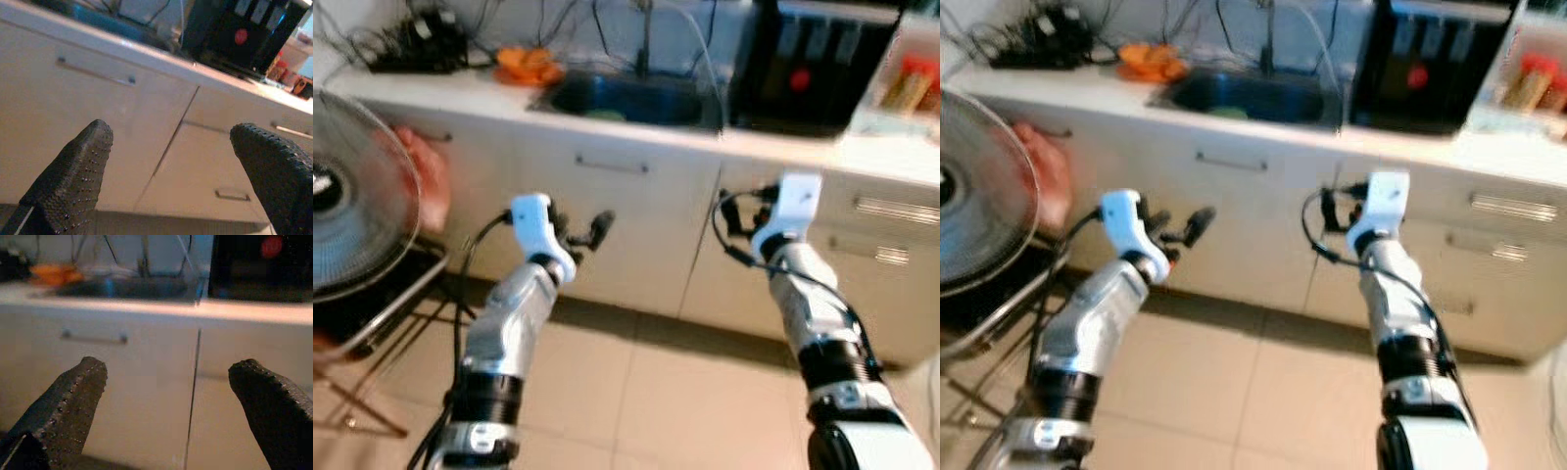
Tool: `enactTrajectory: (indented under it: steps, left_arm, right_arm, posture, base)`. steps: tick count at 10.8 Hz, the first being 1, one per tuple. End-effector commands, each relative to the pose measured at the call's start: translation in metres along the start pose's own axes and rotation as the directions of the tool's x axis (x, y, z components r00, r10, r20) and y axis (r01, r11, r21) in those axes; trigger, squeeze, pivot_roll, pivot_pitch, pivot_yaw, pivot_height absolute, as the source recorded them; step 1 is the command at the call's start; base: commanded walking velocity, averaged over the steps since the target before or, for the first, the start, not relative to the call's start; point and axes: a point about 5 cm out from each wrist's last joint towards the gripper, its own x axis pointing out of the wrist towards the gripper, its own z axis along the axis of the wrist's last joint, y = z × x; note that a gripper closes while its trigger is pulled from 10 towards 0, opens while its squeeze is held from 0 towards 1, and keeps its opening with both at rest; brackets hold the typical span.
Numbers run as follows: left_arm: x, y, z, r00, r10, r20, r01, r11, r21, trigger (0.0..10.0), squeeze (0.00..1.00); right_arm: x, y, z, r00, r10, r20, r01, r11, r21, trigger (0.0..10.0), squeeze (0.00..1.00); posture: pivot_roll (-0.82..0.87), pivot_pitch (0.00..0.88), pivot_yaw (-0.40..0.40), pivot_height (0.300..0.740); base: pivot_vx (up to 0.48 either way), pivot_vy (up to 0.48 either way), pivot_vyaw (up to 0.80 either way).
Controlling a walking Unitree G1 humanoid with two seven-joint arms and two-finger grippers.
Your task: Kitchen organization
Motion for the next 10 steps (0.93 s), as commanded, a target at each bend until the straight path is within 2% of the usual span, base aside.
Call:
enactTrajectory:
  steps: [1, 3, 4, 5, 6, 8, 9, 10]
  left_arm:
    - [0.000, 0.003, -0.006, 1.000, 0.007, -0.025, -0.006, 1.000, 0.014, 10.0, 0.00]
    - [0.000, 0.009, -0.024, 0.996, 0.021, -0.082, -0.019, 1.000, 0.023, 10.0, 0.00]
    - [-0.003, 0.022, -0.045, 0.987, 0.077, -0.142, -0.072, 0.996, 0.046, 10.0, 0.00]
    - [-0.010, 0.042, -0.066, 0.966, 0.180, -0.184, -0.167, 0.982, 0.082, 10.0, 0.00]
    - [-0.019, 0.057, -0.086, 0.931, 0.263, -0.253, -0.236, 0.963, 0.132, 10.0, 0.00]
    - [-0.037, 0.071, -0.115, 0.868, 0.341, -0.359, -0.284, 0.937, 0.203, 10.0, 0.00]
    - [-0.052, 0.078, -0.134, 0.823, 0.372, -0.429, -0.292, 0.925, 0.243, 10.0, 0.00]
    - [-0.065, 0.082, -0.148, 0.781, 0.394, -0.484, -0.285, 0.915, 0.285, 10.0, 0.00]
  right_arm:
    - [-0.001, -0.002, -0.006, 1.000, 0.001, -0.019, -0.001, 1.000, -0.013, 10.0, 0.00]
    - [-0.005, -0.003, -0.029, 0.996, -0.004, -0.091, 0.004, 1.000, 0.004, 10.0, 0.00]
    - [-0.009, -0.006, -0.047, 0.988, -0.012, -0.157, 0.018, 0.999, 0.036, 10.0, 0.00]
    - [-0.015, -0.007, -0.069, 0.972, -0.021, -0.234, 0.032, 0.998, 0.046, 10.0, 0.00]
    - [-0.022, -0.007, -0.086, 0.956, -0.018, -0.293, 0.034, 0.998, 0.050, 10.0, 0.00]
    - [-0.038, -0.010, -0.116, 0.915, -0.033, -0.401, 0.069, 0.995, 0.075, 10.0, 0.00]
    - [-0.054, -0.012, -0.139, 0.874, -0.040, -0.485, 0.089, 0.993, 0.077, 10.0, 0.00]
    - [-0.074, -0.014, -0.162, 0.817, -0.058, -0.574, 0.095, 0.995, 0.035, 10.0, 0.00]
  posture:
    - [-0.02, 0.000, -0.056, 0.740]
    - [-0.02, 0.000, -0.056, 0.740]
    - [-0.02, 0.000, -0.055, 0.740]
    - [-0.02, 0.000, -0.054, 0.740]
    - [-0.02, 0.000, -0.053, 0.740]
    - [-0.03, 0.000, -0.050, 0.740]
    - [-0.03, 0.000, -0.045, 0.740]
    - [-0.04, 0.000, -0.043, 0.740]
  base:
    - [0.000, 0.000, -0.80]
    - [0.000, 0.000, -0.80]
    - [0.000, 0.000, -0.80]
    - [0.000, 0.000, -0.80]
    - [0.000, 0.000, -0.80]
    - [0.000, 0.000, -0.80]
    - [0.000, 0.000, 0.00]
    - [0.000, 0.000, 0.00]
